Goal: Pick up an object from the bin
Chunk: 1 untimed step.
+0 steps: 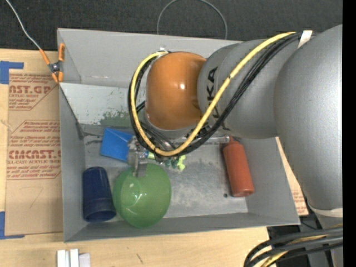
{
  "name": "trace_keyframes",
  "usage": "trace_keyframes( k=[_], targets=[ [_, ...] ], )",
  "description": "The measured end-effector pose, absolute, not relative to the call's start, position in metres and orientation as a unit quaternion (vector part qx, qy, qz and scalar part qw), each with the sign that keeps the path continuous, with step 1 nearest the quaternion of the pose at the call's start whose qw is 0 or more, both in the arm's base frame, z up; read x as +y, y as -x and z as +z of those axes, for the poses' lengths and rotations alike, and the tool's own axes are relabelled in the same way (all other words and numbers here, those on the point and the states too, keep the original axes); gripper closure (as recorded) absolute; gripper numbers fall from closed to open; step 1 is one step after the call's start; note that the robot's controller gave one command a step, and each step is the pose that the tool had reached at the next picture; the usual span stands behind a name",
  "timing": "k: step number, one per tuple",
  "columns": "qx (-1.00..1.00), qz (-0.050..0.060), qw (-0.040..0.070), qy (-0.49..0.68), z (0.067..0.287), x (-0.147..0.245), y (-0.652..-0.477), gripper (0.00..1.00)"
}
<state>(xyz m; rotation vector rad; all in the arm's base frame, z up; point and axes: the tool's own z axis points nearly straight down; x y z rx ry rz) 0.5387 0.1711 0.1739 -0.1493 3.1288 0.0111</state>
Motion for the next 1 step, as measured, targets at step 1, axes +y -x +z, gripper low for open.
trace_keyframes(
  k=[1],
  targets=[
    [0.998, 0.006, 0.013, 0.065, 0.2511, 0.1835, -0.536, 1.0]
  ],
)
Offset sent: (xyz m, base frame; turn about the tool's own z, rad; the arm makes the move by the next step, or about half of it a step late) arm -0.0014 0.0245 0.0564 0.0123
